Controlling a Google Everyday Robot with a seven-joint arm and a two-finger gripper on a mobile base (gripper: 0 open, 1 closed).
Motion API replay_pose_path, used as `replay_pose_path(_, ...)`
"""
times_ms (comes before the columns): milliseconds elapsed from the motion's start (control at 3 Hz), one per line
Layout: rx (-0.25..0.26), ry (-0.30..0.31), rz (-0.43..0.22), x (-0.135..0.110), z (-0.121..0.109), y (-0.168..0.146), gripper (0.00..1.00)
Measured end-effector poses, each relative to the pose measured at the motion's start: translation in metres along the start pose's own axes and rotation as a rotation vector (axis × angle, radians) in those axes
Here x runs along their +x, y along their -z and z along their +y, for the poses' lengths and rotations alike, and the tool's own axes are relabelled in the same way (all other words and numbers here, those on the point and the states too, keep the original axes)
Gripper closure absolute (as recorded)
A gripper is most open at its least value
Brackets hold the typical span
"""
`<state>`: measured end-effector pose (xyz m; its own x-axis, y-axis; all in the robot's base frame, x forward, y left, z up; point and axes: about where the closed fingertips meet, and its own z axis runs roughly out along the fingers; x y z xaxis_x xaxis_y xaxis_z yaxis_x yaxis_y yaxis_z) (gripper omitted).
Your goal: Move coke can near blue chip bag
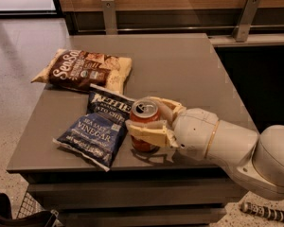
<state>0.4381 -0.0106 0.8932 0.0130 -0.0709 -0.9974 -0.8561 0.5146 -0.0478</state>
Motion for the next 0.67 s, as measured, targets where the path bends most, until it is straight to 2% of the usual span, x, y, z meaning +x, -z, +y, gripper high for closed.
replay_pose_path(667,-0.009,0.005,0.001,-0.0018,0.0034,-0.0035,0.01)
